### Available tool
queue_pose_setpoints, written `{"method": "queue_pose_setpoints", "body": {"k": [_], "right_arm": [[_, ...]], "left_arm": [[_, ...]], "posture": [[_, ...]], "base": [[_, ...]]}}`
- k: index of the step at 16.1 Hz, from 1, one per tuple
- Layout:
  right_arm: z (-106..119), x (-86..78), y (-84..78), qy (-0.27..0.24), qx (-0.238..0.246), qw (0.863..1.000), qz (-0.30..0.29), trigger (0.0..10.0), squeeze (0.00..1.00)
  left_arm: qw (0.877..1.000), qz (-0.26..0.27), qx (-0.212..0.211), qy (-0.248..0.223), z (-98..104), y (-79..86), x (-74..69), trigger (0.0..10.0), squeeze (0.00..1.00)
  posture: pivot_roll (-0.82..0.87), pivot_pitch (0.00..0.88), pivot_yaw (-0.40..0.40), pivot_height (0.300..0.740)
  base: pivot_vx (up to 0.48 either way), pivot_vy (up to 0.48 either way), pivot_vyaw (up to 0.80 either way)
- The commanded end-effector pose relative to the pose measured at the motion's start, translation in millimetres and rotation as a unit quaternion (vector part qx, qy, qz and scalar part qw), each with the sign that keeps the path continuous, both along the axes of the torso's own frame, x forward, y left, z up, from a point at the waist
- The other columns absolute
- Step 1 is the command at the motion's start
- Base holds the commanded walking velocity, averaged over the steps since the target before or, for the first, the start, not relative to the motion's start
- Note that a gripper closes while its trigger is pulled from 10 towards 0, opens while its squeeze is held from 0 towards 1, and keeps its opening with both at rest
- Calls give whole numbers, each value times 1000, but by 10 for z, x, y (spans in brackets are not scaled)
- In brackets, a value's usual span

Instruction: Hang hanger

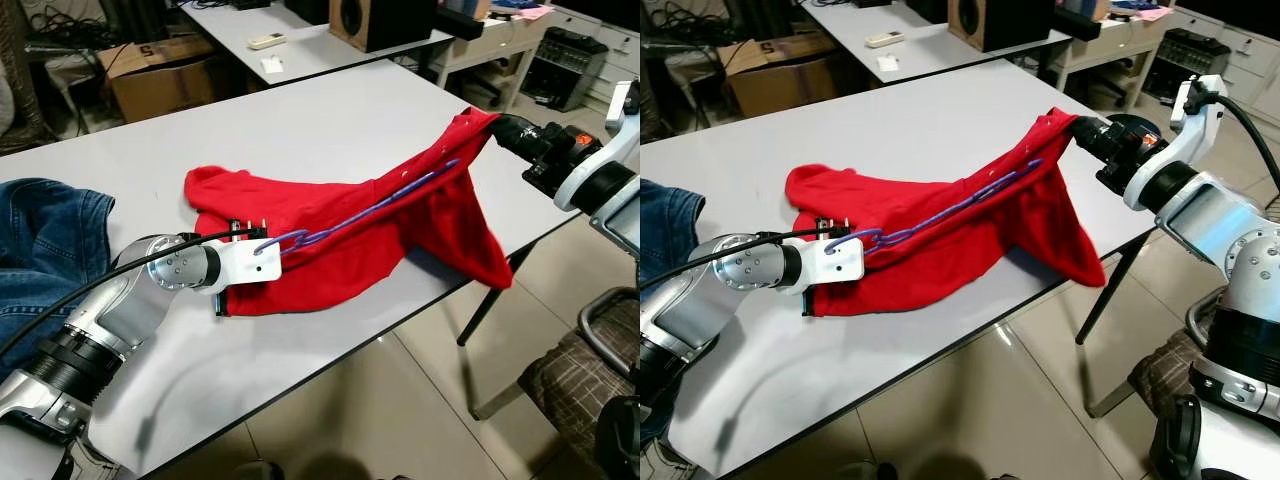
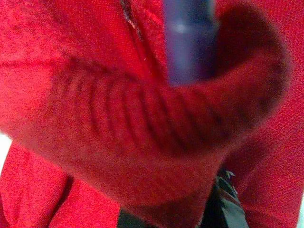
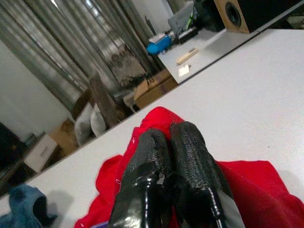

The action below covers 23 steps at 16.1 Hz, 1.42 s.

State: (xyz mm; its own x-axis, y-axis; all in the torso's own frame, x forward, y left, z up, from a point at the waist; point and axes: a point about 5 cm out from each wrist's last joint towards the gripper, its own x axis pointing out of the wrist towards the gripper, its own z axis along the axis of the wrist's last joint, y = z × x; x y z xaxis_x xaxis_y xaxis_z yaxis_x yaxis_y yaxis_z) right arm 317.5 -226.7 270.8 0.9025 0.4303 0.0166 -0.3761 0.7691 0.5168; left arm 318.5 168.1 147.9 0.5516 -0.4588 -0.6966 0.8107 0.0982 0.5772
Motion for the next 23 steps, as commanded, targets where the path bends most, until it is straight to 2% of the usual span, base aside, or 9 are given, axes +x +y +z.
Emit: {"method": "queue_pose_setpoints", "body": {"k": [1,4,5,6,8,9,10,21,23], "right_arm": [[491,-115,-219,-117,-34,990,-73,0,0],[269,-39,125,-69,-79,994,-28,0,0],[125,-21,94,-50,-119,991,-46,8784,0],[55,-12,-32,-45,-130,987,-78,10000,0],[24,-48,-261,-51,-121,985,-113,10000,0],[-6,-93,-395,-53,-110,985,-124,10000,255],[-40,-119,-481,-49,-98,985,-135,10000,1000],[-49,-522,-942,-149,22,976,-159,10000,1000],[8,-576,-849,-140,-31,983,-112,10000,1000]], "left_arm": [[982,99,107,117,-463,544,-172,0,0],[984,92,89,122,-492,443,-165,0,0],[987,103,52,109,-444,423,-138,0,0],[988,117,7,99,-387,428,-124,0,0],[987,131,-22,95,-362,497,-149,0,0],[986,138,-20,96,-371,560,-174,0,0],[985,143,-19,95,-379,590,-179,0,0],[986,142,-34,80,-324,554,-115,0,0],[988,136,-17,76,-325,562,-128,0,0]], "posture": [[-11,63,29,740],[-11,58,27,740],[-8,53,23,740],[-7,50,23,740],[-8,47,25,740],[-9,46,26,740],[-8,46,27,740],[-13,51,47,740],[-10,50,42,740]], "base": [[0,0,0],[0,0,0],[0,0,0],[0,0,0],[0,0,0],[0,0,0],[0,0,0],[0,0,0],[0,0,0]]}}
